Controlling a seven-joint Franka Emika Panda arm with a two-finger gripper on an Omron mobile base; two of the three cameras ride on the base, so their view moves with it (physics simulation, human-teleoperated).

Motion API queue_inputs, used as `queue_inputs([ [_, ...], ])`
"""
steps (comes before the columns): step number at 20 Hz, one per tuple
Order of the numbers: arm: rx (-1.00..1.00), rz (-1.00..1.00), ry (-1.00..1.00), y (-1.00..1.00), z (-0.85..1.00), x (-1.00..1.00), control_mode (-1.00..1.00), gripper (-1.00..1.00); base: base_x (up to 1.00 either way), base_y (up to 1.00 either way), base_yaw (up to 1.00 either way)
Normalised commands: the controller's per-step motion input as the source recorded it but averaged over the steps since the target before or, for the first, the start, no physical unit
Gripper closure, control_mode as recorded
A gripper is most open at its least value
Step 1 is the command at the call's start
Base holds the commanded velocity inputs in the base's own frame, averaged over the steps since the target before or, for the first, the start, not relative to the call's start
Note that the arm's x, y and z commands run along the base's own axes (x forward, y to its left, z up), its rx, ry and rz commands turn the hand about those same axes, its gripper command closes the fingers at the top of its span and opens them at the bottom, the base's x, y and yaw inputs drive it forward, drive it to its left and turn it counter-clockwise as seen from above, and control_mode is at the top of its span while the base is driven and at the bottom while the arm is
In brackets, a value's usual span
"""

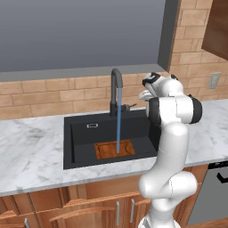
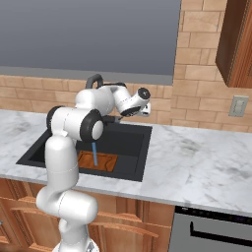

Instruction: Turn on the sink faucet with hot water and rinse the cutting board for ten seconds, then turn off the faucet. Push the cutting board to reach the water if necessary.

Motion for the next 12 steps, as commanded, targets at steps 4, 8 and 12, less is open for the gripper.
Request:
queue_inputs([
  [4,0.0,0.0,0.0,0.0,0.0,0.0,-1.0,1.0,0.0,0.0,0.0],
  [8,0.0,0.0,0.0,0.0,0.0,0.0,-1.0,1.0,0.0,0.0,0.0],
  [12,0.0,0.0,0.0,0.0,0.0,0.0,-1.0,1.0,0.0,0.0,0.0],
])
